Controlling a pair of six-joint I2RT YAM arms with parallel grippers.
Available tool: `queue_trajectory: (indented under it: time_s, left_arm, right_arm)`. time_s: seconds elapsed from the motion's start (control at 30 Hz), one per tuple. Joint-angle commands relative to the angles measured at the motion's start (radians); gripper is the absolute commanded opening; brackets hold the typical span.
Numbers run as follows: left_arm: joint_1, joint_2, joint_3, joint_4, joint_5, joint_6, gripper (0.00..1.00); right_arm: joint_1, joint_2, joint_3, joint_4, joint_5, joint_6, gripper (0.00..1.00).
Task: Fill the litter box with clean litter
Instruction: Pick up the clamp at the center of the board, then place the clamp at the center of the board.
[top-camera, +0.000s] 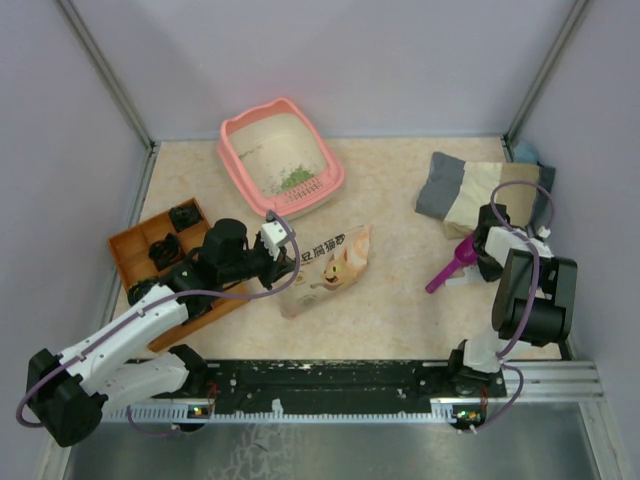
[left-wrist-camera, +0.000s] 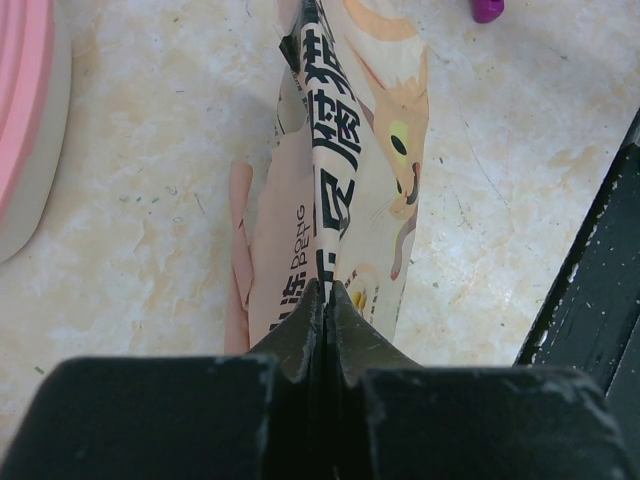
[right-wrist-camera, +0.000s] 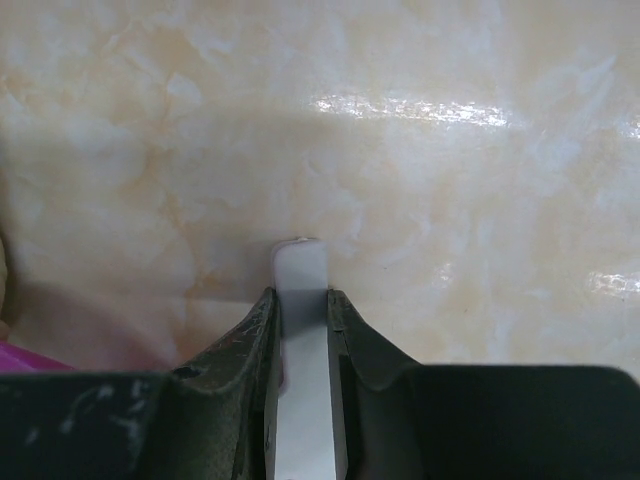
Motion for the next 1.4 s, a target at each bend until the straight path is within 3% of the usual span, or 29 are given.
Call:
queue_trajectory:
  time_s: [0.0,0.07,0.53,0.7,0.8,0.87,1.07,1.13,1.27,1.37]
  left_arm:
    - [0.003,-0.030,0.067,0.058,-0.009,0.008,0.00]
    - [0.003,-0.031,0.067,0.058,-0.013,0.011,0.00]
    - [0.003,-0.024,0.047,0.068,0.021,0.007,0.00]
    - [0.003,-0.027,0.043,0.080,0.071,0.010,0.00]
    - [0.003,-0.025,0.041,0.094,0.114,0.004,0.00]
    - [0.003,-0.019,0.040,0.104,0.122,0.001,0.00]
    - [0.003,-0.004,0.041,0.100,0.134,0.008,0.00]
    - [0.003,-0.004,0.040,0.097,0.131,0.012,0.00]
    - [0.003,-0.005,0.039,0.085,0.122,0.020,0.00]
    - [0.003,-0.009,0.037,0.079,0.123,0.023,0.00]
  right_arm:
    - [-0.016,0.001,-0.012,-0.071,-0.001,0.014,0.04]
    - [-0.015,-0.005,-0.007,-0.093,0.026,0.006,0.00]
    - [-0.013,-0.216,-0.019,-0.180,0.166,-0.048,0.00]
    - [0.011,-0.377,-0.006,-0.129,0.177,-0.176,0.00]
    - [0.074,-0.475,-0.018,-0.004,0.131,-0.328,0.00]
    - [0.122,-0.515,-0.023,0.067,0.071,-0.428,0.00]
    - [0.200,-0.529,0.025,0.068,-0.140,-0.537,0.00]
    - [0.223,-0.526,0.021,0.092,-0.279,-0.590,0.00]
    - [0.253,-0.564,-0.063,0.253,-0.703,-0.708,0.00]
    - [0.333,-0.560,-0.105,0.318,-0.822,-0.746,0.00]
